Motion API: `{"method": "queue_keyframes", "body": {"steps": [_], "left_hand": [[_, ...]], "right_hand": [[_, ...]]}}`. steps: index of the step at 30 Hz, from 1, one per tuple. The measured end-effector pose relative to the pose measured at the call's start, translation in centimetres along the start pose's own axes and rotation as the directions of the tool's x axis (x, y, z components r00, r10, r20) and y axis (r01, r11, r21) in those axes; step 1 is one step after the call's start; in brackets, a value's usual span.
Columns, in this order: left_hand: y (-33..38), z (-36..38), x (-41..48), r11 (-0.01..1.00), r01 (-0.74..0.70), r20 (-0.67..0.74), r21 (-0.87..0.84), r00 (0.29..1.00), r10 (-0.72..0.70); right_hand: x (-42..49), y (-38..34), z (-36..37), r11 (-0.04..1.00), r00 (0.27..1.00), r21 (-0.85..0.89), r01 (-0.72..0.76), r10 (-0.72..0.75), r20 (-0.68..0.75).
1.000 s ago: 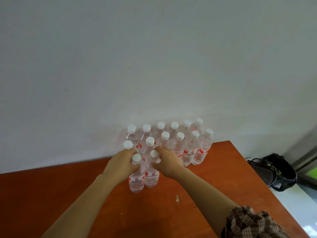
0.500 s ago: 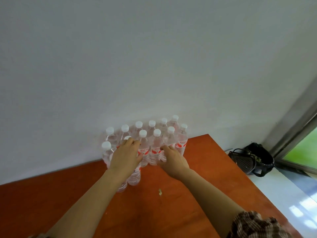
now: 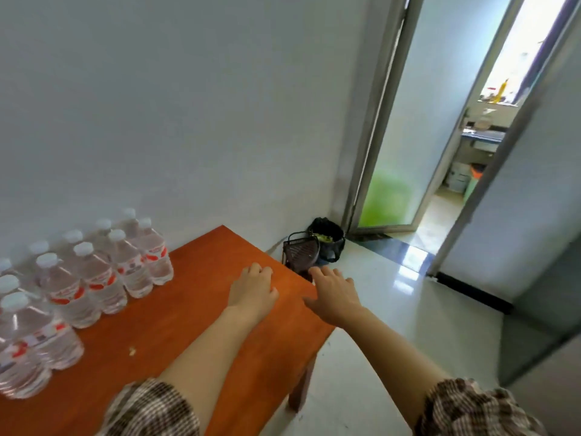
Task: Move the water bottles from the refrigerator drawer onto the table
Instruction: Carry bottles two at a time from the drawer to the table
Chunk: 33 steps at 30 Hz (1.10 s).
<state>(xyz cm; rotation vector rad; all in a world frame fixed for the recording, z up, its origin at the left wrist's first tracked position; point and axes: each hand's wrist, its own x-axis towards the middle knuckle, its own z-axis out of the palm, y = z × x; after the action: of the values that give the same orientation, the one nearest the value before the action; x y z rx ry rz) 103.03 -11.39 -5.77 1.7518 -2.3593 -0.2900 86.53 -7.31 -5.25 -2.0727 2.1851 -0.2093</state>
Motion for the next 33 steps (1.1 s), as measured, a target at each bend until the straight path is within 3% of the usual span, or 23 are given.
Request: {"method": "queue_keyframes", "body": {"steps": [7,16,22,33], "left_hand": [[22.6,6.5,-2.8,0.963,-0.265,0.106,-0.038,0.958,0.268],[47.2,10.6,-4.7,0.811,-0.581,0.162,-0.072,0.795,0.584],[60.3,14.5,-3.9,0.686,-0.718,0.146,-0.117,0.671,0.727],[84.3,21.0,0.5,0.526,-0.83,0.209,-0.187,0.49,0.847]], "right_hand": [[-13.3,20.6,-3.5,0.953,0.954,-0.037,-0.301,0.301,-0.007],[-27.2,40.2,-9.7,0.755,0.754,-0.011,-0.655,0.654,-0.061],[-31.8,50.5,-12.2,0.641,0.637,0.023,-0.768,0.766,-0.081],[-32.9,71.2,-16.9,0.47,0.467,0.011,-0.883,0.879,-0.098]]}}
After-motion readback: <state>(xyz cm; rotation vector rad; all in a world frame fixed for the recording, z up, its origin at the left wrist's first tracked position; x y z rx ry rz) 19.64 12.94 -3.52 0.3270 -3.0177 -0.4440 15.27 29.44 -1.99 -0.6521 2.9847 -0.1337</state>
